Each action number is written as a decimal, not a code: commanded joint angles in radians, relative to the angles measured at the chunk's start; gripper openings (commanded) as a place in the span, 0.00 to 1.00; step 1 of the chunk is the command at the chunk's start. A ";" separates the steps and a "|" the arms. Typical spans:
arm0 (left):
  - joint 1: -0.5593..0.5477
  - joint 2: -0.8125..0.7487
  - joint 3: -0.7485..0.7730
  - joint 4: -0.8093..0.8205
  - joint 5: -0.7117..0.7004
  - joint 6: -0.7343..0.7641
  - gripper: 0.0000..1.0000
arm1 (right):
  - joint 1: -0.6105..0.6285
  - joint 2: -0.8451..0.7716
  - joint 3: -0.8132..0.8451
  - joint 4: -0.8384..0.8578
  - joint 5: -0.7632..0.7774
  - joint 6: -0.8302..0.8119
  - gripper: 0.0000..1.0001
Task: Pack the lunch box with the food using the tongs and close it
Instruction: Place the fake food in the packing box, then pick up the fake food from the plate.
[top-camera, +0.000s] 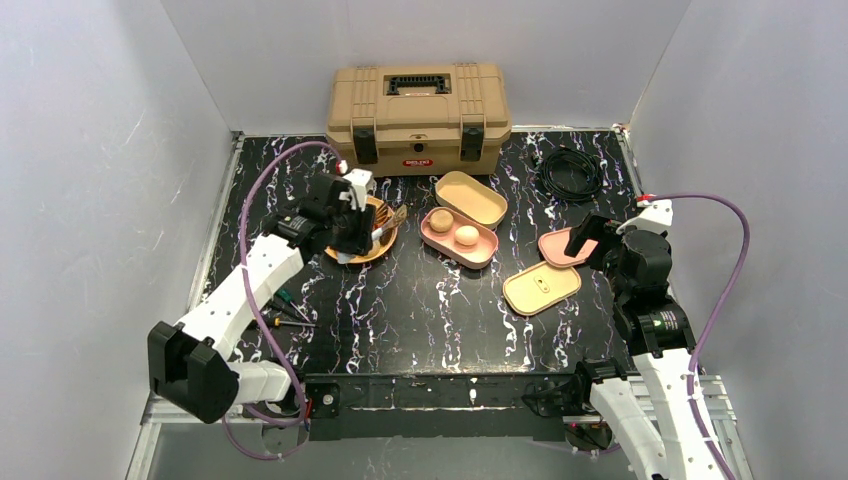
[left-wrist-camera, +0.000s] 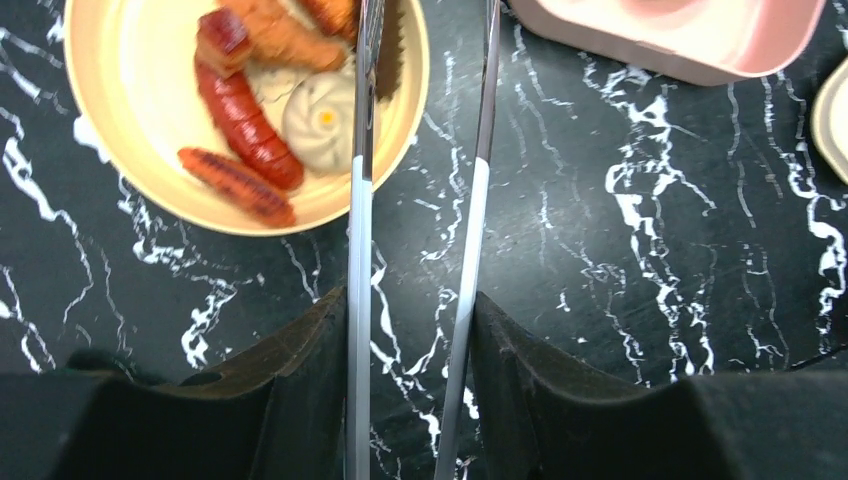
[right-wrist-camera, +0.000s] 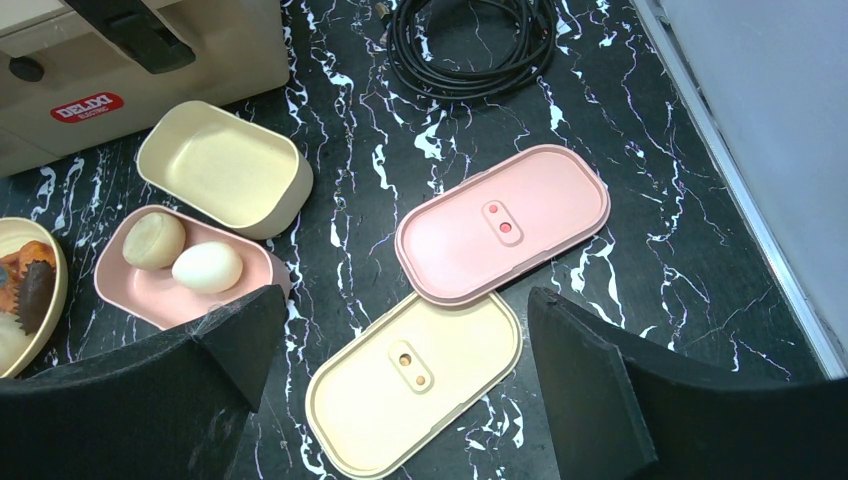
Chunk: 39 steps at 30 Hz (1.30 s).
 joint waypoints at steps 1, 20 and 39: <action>0.055 -0.090 -0.058 0.008 0.011 0.019 0.41 | -0.002 -0.001 0.035 0.022 0.004 -0.008 1.00; 0.183 -0.068 -0.089 -0.009 0.049 -0.011 0.41 | -0.003 0.006 0.025 0.028 -0.011 -0.007 1.00; 0.237 -0.078 -0.108 0.026 -0.015 -0.016 0.38 | -0.002 0.025 0.015 0.050 -0.020 -0.006 1.00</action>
